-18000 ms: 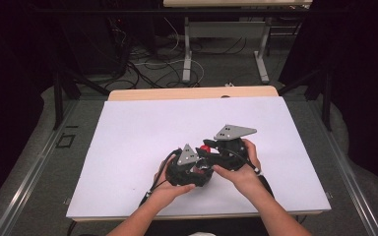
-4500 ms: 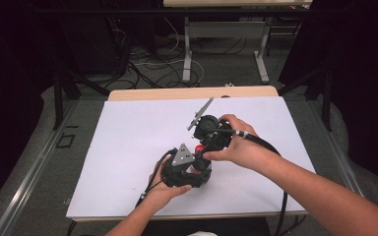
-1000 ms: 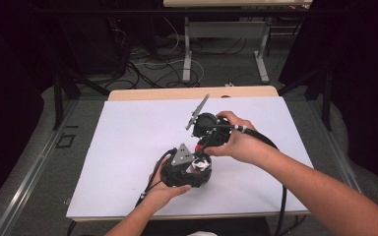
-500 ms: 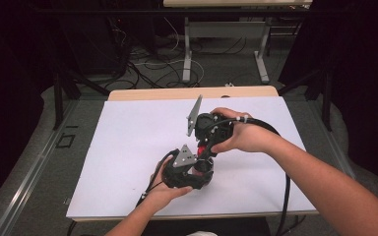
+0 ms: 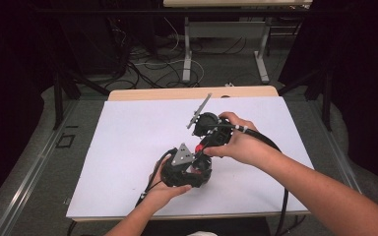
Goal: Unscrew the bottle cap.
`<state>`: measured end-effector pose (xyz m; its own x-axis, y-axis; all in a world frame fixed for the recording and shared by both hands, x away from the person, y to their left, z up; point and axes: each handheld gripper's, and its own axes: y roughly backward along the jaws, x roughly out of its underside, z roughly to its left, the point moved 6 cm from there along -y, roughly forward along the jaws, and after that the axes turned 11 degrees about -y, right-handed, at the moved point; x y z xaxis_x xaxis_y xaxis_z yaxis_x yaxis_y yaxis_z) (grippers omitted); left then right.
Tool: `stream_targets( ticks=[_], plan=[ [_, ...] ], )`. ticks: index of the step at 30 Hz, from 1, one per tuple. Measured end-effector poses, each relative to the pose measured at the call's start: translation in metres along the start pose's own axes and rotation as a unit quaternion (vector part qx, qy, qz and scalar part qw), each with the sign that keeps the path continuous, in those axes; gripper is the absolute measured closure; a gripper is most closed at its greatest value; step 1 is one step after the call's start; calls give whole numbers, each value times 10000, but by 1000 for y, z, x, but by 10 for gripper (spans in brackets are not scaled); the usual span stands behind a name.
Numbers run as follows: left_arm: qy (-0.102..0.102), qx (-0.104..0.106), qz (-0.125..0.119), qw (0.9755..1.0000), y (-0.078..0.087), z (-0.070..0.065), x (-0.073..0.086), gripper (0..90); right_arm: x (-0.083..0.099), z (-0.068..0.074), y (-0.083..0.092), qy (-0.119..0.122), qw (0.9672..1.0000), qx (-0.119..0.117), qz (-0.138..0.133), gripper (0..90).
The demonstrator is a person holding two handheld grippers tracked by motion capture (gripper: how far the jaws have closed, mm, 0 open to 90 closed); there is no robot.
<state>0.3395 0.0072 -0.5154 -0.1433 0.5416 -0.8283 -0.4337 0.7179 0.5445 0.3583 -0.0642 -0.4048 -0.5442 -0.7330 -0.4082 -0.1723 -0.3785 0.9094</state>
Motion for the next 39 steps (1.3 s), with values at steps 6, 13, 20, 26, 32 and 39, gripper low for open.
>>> stream_targets(
  ticks=[6, 13, 20, 26, 32, 39],
  plan=[
    [-46, 2, 27, 10000, -1, -1, 1, 302, -2, -1, -3, 294, 9993, 153, 169, 607],
    [-80, 46, -34, 10000, -1, -2, 0, 302, -5, -7, -1, 1109, 9920, -354, 489, 615],
    [-51, 12, -31, 10000, -2, -2, 1, 302, -9, -11, 8, 1269, 9890, -663, 367, 615],
    [1, -47, -17, 10000, -3, 3, 2, 302, -7, -15, 11, 1053, 9930, -486, 233, 614],
    [109, -141, 17, 9998, -4, 11, 6, 302, -1, -17, 12, 861, 9953, -420, 136, 614],
    [219, -261, 1, 9994, -3, 25, 4, 302, 7, -20, 12, 630, 9974, -342, 9, 614]
  ],
)
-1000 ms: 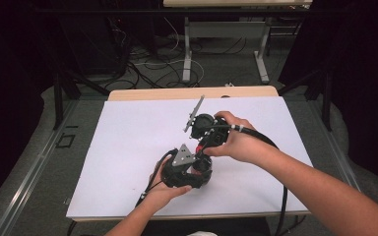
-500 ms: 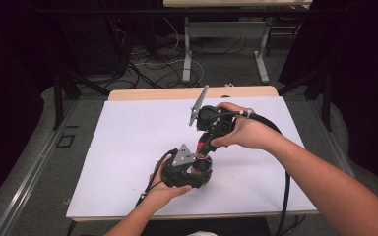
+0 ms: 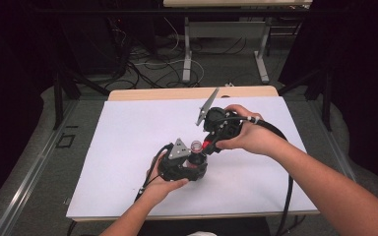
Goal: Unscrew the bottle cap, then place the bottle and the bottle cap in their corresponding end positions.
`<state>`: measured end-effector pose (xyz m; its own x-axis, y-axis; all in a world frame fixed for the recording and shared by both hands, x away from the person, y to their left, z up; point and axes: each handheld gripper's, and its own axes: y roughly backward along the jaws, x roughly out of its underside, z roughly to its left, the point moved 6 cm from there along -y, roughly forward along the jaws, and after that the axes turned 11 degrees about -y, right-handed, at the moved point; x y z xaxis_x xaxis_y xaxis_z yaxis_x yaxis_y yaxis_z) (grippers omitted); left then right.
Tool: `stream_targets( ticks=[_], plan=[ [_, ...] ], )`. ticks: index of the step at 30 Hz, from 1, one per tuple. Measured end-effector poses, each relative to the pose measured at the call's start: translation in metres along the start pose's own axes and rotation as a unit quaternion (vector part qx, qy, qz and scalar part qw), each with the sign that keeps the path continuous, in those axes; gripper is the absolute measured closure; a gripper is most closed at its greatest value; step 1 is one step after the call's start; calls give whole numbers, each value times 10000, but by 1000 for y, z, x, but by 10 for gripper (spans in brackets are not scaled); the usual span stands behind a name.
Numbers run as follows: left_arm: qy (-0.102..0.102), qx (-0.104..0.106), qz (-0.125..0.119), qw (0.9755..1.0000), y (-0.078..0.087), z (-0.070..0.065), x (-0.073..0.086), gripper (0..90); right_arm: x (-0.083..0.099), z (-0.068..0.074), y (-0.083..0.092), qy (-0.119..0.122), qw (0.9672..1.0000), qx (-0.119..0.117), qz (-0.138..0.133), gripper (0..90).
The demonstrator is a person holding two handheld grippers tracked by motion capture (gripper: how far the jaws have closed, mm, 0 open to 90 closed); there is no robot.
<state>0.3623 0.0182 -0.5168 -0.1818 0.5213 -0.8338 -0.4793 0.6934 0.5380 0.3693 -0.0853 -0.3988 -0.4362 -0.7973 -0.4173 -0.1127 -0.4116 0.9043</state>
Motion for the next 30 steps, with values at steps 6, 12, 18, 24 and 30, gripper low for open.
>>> stream_targets(
  ticks=[6, 12, 18, 24, 30],
  plan=[
    [81, -102, -45, 9999, 1, 19, -7, 302, 8, -1, -5, -57, 9999, 25, -96, 614],
    [194, -184, -37, 9996, -1, 33, -15, 302, 18, -6, -12, -185, 9996, 71, -203, 614],
    [281, -250, -44, 9993, -8, 48, -24, 302, 28, -13, -17, -452, 9983, 137, -332, 614],
    [328, -300, -24, 9990, -18, 62, -35, 302, 39, -21, -25, -634, 9965, 247, -476, 614],
    [362, -382, -3, 9986, -36, 76, -40, 302, 50, -31, -37, -786, 9951, 242, -542, 614]
  ],
)
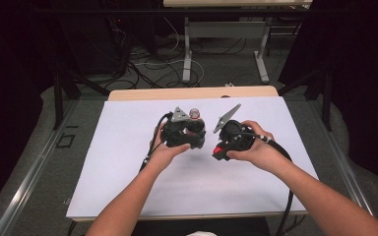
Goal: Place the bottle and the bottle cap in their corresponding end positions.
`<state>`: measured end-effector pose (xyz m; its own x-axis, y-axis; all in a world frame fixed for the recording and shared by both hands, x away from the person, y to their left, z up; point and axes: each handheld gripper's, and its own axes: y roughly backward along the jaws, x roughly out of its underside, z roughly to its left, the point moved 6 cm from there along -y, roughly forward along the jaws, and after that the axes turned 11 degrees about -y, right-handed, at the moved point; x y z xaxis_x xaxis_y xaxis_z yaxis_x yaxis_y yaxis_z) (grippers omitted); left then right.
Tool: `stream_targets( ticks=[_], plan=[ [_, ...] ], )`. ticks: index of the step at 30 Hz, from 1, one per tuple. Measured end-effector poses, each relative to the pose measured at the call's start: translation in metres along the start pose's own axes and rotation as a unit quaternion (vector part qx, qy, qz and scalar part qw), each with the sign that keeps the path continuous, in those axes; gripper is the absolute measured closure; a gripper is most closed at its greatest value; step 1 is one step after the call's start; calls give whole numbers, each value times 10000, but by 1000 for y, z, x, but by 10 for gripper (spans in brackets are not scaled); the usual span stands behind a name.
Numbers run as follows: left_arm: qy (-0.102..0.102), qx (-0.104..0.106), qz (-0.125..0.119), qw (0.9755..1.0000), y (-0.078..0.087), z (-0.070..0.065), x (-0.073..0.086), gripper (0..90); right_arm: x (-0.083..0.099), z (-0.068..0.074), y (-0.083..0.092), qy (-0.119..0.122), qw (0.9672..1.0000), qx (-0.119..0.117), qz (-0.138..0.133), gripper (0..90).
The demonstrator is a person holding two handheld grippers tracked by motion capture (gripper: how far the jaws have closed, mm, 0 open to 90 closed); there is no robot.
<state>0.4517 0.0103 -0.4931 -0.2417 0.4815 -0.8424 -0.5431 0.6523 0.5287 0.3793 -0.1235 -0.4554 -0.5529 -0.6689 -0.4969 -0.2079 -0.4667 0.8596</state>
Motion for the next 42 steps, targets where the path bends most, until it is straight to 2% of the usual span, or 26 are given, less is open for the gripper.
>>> stream_targets(
  ticks=[2, 3, 8, 9, 11, 14, 15, 20, 23, 24, 25, 27, 28, 30, 32, 33, 35, 36, 37, 41, 42],
  plan=[
    [-48, -55, 44, 10000, -6, 5, 0, 302, 3, -3, -3, -88, 9999, 51, -24, 614],
    [12, -77, 52, 10000, -8, 6, 0, 301, 3, -4, -4, -101, 9999, 9, -42, 614],
    [55, -166, 13, 9998, -21, 16, 0, 301, 6, -13, -11, -266, 9995, 50, -137, 614],
    [39, -183, 62, 9998, -23, 19, 0, 300, 7, -15, -13, -224, 9997, 4, -123, 614],
    [128, -273, 6, 9995, -27, 25, 0, 300, 7, -18, -16, -273, 9995, 73, -142, 614],
    [190, -257, 23, 9995, -32, 30, 4, 301, 8, -21, -20, -332, 9993, 38, -169, 614],
    [117, -297, 45, 9995, -34, 31, 5, 300, 9, -22, -21, -332, 9992, 73, -199, 614],
    [130, -274, 122, 9995, -44, 31, 12, 300, 10, -23, -25, -413, 9990, 41, -144, 614],
    [93, -283, 141, 9995, -49, 31, 14, 301, 9, -25, -27, -387, 9990, 41, -205, 614],
    [138, -296, 101, 9994, -51, 30, 14, 300, 9, -24, -28, -414, 9990, 40, -185, 613],
    [110, -286, 179, 9994, -51, 30, 16, 301, 9, -24, -28, -407, 9990, 57, -184, 614],
    [163, -282, 158, 9993, -54, 29, 18, 300, 9, -24, -29, -395, 9991, 36, -175, 614],
    [114, -246, 180, 9995, -55, 29, 20, 300, 9, -24, -30, -375, 9991, 35, -169, 614],
    [141, -281, 194, 9993, -57, 27, 23, 300, 9, -23, -32, -388, 9991, 40, -172, 614],
    [156, -263, 270, 9992, -58, 27, 28, 300, 10, -22, -34, -436, 9989, 9, -152, 614],
    [107, -299, 286, 9991, -59, 28, 30, 300, 9, -23, -36, -370, 9992, -8, -159, 614],
    [116, -310, 259, 9991, -60, 28, 34, 300, 9, -22, -38, -408, 9990, 48, -163, 614],
    [186, -308, 207, 9991, -59, 27, 35, 299, 9, -21, -40, -374, 9991, -21, -179, 614],
    [194, -316, 157, 9992, -59, 27, 36, 298, 9, -21, -42, -329, 9993, 23, -184, 614],
    [84, -346, 46, 9994, -59, 25, 38, 294, 10, -19, -52, -374, 9992, -1, -153, 614],
    [42, -361, 91, 9993, -58, 25, 38, 293, 11, -18, -54, -368, 9992, 10, -147, 614]
  ],
)
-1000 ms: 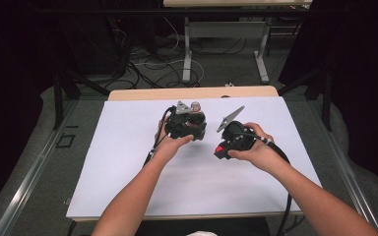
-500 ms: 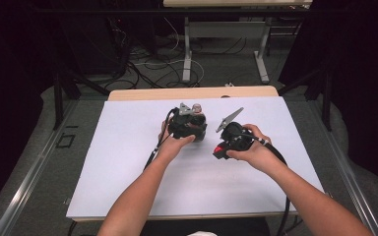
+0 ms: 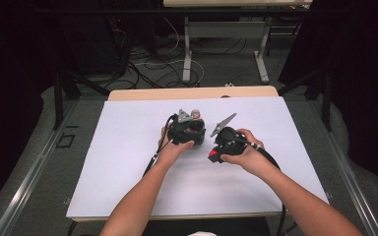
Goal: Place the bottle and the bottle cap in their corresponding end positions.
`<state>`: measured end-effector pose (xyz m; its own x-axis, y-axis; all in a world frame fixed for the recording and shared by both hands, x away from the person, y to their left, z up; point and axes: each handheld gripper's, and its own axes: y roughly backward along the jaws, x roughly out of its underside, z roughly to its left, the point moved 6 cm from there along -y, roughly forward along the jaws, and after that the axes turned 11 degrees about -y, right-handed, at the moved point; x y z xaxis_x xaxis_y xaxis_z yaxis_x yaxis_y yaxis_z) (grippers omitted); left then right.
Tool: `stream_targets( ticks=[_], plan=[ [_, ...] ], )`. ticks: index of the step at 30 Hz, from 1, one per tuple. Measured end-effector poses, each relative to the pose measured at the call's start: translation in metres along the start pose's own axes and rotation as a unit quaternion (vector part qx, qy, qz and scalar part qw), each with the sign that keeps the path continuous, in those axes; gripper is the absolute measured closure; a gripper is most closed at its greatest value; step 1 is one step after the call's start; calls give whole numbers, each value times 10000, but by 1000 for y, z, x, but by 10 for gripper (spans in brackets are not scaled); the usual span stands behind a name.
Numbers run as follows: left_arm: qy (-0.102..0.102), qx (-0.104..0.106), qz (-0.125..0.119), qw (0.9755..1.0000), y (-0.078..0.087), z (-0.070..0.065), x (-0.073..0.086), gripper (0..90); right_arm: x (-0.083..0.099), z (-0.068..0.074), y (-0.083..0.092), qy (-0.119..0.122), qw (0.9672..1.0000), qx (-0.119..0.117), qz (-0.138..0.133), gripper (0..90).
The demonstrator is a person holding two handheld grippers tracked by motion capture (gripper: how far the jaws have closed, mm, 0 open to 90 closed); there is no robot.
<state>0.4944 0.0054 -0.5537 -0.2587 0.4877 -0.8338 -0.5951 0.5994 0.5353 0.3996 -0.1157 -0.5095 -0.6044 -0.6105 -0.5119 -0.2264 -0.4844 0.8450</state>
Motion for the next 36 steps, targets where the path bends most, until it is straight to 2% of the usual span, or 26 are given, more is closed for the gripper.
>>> stream_targets(
  ticks=[2, 6, 7, 9, 13, 14, 17, 19, 20, 22, 25, 26, 28, 29, 32, 33, 34, 36],
  plan=[
    [11, 20, 10, 10000, 0, 0, 1, 291, 0, 1, -6, -25, 10000, -58, -39, 614],
    [103, 38, 6, 9999, 0, 0, 1, 282, 3, 2, -18, -39, 10000, 11, -8, 614],
    [74, 42, 42, 10000, 1, 1, 1, 269, 4, 2, -20, -56, 10000, -37, 23, 614],
    [208, 65, 66, 9997, 3, 3, 2, 232, 4, 2, -24, -53, 10000, -56, 22, 613],
    [349, 91, 104, 9993, 12, 6, 6, 159, 6, 2, -32, -87, 9999, -55, 110, 613],
    [227, 60, 164, 9996, 15, 7, 7, 155, 5, 3, -34, -75, 9999, -61, 102, 613],
    [255, 79, 68, 9996, 25, 6, 8, 150, 5, 5, -42, -21, 9999, -80, 94, 613],
    [310, 106, -9, 9995, 30, 6, 8, 160, 6, 8, -47, -91, 9998, -55, 162, 613],
    [366, 103, -89, 9992, 32, 6, 7, 161, 5, 9, -50, -95, 9998, -43, 186, 613],
    [481, 140, -134, 9987, 34, 7, 7, 158, 5, 10, -56, -6, 9998, -74, 210, 613],
    [644, 166, -171, 9976, 39, 7, 6, 156, 4, 14, -62, -14, 9997, -67, 245, 612],
    [657, 189, -182, 9975, 41, 7, 6, 153, 3, 14, -65, 106, 9997, -80, 224, 612],
    [659, 93, -198, 9976, 45, 8, 7, 151, 3, 17, -69, 9, 9996, -53, 279, 612],
    [656, 123, -176, 9976, 48, 9, 8, 150, 3, 17, -71, 82, 9995, -56, 292, 612],
    [852, 60, -154, 9962, 54, 10, 12, 130, 2, 18, -79, 107, 9994, -10, 335, 611],
    [856, 18, -87, 9963, 56, 11, 14, 125, 2, 18, -82, 56, 9993, 25, 356, 611],
    [888, 30, -54, 9960, 58, 10, 16, 117, 2, 17, -84, 107, 9992, 31, 372, 611],
    [868, 62, -90, 9962, 62, 9, 19, 75, 3, 17, -88, 104, 9992, 25, 392, 610]
  ],
)
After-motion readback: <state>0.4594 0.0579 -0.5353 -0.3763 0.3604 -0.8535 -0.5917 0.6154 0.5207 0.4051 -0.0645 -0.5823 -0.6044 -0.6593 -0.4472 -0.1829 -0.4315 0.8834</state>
